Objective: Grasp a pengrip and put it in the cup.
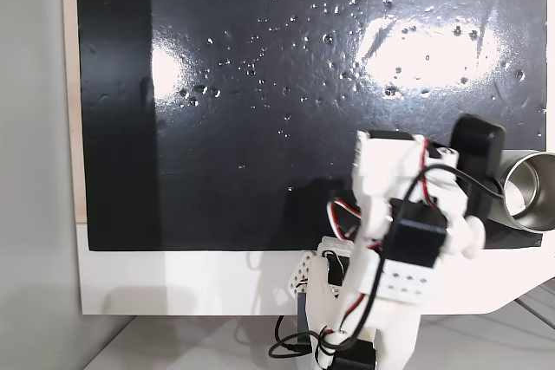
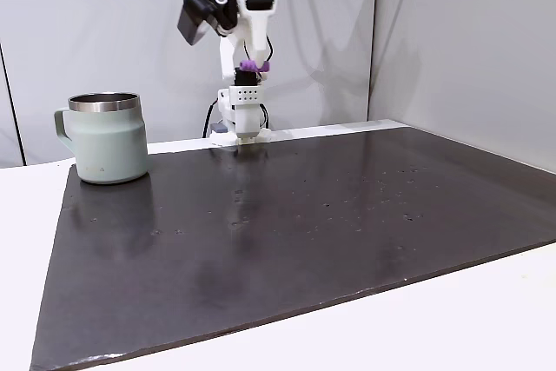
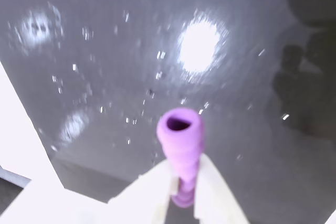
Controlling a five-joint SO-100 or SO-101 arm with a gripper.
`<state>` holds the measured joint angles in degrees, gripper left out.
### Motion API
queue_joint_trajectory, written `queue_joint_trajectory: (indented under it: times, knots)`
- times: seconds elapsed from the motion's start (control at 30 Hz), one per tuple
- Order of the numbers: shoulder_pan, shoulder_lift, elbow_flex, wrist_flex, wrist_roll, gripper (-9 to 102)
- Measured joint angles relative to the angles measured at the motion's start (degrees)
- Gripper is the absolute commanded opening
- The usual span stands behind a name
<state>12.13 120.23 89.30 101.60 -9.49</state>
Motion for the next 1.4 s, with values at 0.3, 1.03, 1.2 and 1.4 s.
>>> queue_joint_trajectory:
  times: [0.3,1.03,1.2,1.4]
  knots:
    - [30.9,1.0,-7.6,1.8,-25.3,0]
    - [50.8,-10.4,-9.2,-21.5,-43.4,0]
    - [48.5,-10.4,-4.0,-27.9,-43.4,0]
    - [48.5,-10.4,-2.5,-29.8,-43.4,1]
